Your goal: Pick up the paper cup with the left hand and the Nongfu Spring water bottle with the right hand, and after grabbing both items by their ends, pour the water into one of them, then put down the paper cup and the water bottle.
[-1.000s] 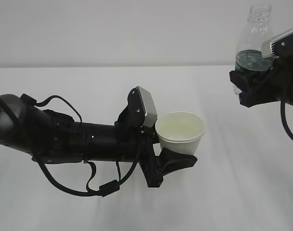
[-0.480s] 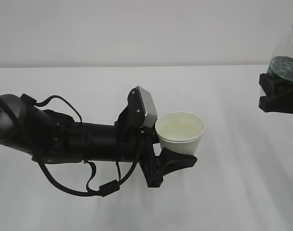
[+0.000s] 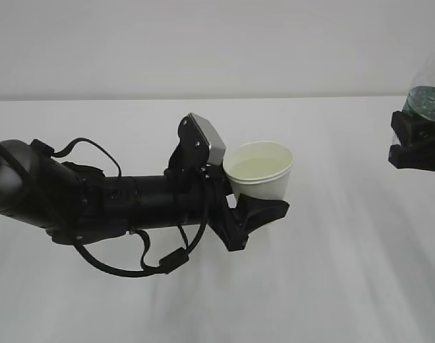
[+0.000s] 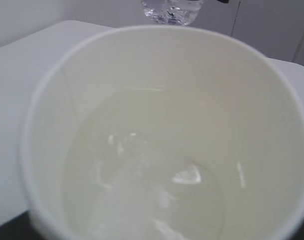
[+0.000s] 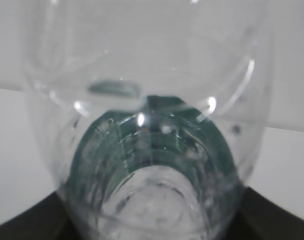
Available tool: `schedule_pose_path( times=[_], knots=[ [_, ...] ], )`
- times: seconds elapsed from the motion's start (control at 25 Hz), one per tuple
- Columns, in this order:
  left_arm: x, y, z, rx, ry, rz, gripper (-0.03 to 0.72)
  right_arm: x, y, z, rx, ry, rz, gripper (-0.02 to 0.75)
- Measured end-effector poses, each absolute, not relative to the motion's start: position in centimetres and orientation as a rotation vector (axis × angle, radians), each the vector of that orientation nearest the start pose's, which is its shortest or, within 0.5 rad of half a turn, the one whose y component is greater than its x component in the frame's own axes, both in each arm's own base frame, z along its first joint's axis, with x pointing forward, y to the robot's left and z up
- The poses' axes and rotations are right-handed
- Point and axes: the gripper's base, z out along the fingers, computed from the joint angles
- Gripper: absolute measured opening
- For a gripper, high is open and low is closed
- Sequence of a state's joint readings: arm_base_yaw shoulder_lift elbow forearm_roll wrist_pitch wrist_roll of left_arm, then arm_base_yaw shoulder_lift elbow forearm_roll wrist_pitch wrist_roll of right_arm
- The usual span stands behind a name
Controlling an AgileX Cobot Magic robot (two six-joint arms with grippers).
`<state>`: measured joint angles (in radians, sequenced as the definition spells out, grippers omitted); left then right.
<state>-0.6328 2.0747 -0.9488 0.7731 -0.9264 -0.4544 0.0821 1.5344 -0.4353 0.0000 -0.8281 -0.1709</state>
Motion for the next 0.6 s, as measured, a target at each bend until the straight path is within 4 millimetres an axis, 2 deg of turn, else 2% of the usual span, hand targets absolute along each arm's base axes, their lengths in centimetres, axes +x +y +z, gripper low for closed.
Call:
schedule_pose_path(
  times=[0.24,0.6],
  knots=[
    [29.2,-26.4,12.7,0.992,1.6,-0.898,0.45,26.8,2.2,18.9,-0.223,1.739,-0.066,0.428],
    [31.4,-23.8,12.7,0.9,1.632,-0.838,0.45,26.9,2.2,18.9,-0.224,1.737,-0.068,0.428]
  ],
)
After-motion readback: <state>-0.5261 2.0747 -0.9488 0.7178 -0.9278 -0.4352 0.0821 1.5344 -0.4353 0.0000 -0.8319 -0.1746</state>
